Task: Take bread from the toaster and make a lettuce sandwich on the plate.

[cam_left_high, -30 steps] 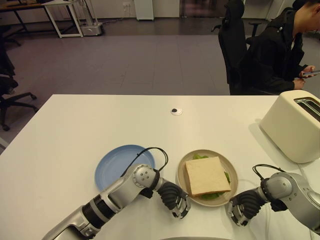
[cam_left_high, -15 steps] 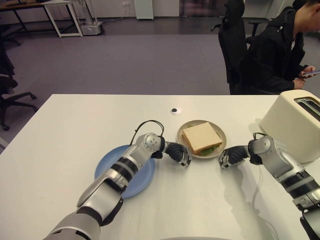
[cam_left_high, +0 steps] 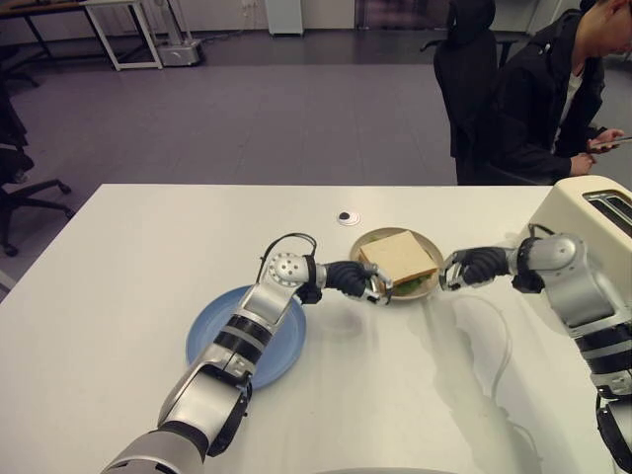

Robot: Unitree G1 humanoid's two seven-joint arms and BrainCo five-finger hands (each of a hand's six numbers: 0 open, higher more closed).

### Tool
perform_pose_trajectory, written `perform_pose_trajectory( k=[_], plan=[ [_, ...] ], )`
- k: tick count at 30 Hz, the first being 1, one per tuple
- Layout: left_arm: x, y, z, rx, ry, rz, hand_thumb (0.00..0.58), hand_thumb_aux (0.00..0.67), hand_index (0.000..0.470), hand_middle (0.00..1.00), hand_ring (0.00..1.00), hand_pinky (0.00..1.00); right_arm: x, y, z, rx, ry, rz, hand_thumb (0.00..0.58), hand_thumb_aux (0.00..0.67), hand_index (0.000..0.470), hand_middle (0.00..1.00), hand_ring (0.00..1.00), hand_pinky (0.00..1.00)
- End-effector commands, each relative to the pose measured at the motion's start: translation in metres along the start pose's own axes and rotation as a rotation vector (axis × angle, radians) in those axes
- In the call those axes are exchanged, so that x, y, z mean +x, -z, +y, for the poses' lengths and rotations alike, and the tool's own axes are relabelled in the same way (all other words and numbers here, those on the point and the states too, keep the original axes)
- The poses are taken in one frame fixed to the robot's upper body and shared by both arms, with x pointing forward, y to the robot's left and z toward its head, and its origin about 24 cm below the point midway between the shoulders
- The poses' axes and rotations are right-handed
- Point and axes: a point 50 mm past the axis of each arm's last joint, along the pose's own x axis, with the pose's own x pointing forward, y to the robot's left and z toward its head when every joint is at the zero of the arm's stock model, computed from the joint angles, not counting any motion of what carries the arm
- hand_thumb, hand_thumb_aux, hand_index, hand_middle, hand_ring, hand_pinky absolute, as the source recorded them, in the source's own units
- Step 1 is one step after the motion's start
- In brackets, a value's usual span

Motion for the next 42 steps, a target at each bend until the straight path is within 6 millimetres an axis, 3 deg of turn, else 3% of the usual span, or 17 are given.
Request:
perform_pose_trajectory(
  k=[1,3,5,6,7,8,9,12,19,24,30,42],
  plan=[
    [-0.04,-0.039,0.008,-0.164,-0.358,-0.251,0.58,0.67,0.47,1.0,1.0,1.0,-0.027,-0.035,-0.012,0.253,0.385,-0.286,0.58,0.67,0.47,1.0,1.0,1.0],
    [-0.057,-0.043,0.014,-0.208,-0.63,-0.304,0.58,0.67,0.47,1.0,1.0,1.0,-0.033,-0.042,-0.013,0.458,0.582,-0.39,0.58,0.67,0.47,1.0,1.0,1.0],
    [-0.069,-0.037,0.014,-0.249,-0.818,-0.307,0.58,0.67,0.47,1.0,1.0,1.0,-0.035,-0.042,0.0,0.565,0.708,-0.426,0.58,0.67,0.47,1.0,1.0,1.0],
    [-0.076,-0.035,0.012,-0.243,-0.887,-0.301,0.5,0.42,0.295,1.0,1.0,1.0,-0.031,-0.042,0.011,0.599,0.732,-0.431,0.58,0.67,0.47,1.0,1.0,1.0],
    [-0.078,-0.032,0.006,-0.239,-0.917,-0.285,0.0,0.0,0.0,0.98,0.98,0.98,-0.028,-0.041,0.025,0.624,0.758,-0.426,0.464,0.37,0.26,1.0,1.0,1.0],
    [-0.081,-0.028,0.0,-0.227,-0.944,-0.269,0.0,0.0,0.0,0.0,0.0,0.0,-0.025,-0.04,0.036,0.638,0.77,-0.422,0.116,0.071,0.05,0.52,0.52,0.52],
    [-0.081,-0.023,-0.007,-0.24,-0.953,-0.253,0.0,0.0,0.0,0.0,0.0,0.0,-0.022,-0.04,0.044,0.642,0.789,-0.417,0.0,0.0,0.0,0.0,0.0,0.0],
    [-0.08,-0.023,-0.016,-0.198,-0.96,-0.242,0.0,0.0,0.0,0.0,0.0,0.0,-0.021,-0.038,0.058,0.641,0.821,-0.409,0.0,0.0,0.0,0.0,0.0,0.0],
    [-0.087,-0.025,-0.009,-0.11,-0.972,-0.231,0.0,0.0,0.0,0.0,0.0,0.0,-0.017,-0.034,0.065,0.624,0.836,-0.41,0.0,0.0,0.0,0.0,0.0,0.0],
    [-0.094,-0.023,-0.009,-0.09,-1.011,-0.219,0.0,0.0,0.0,0.0,0.0,0.0,-0.013,-0.04,0.055,0.555,0.845,-0.462,0.0,0.0,0.0,0.0,0.0,0.0],
    [-0.101,-0.023,-0.007,-0.071,-1.055,-0.214,0.0,0.0,0.0,0.0,0.0,0.0,-0.023,-0.045,0.035,0.501,0.966,-0.568,0.0,0.0,0.0,0.0,0.0,0.0],
    [-0.107,-0.021,-0.01,-0.059,-1.09,-0.203,0.0,0.0,0.0,0.0,0.0,0.0,-0.019,-0.05,0.025,0.494,0.983,-0.633,0.0,0.0,0.0,0.0,0.0,0.0]
  ],
)
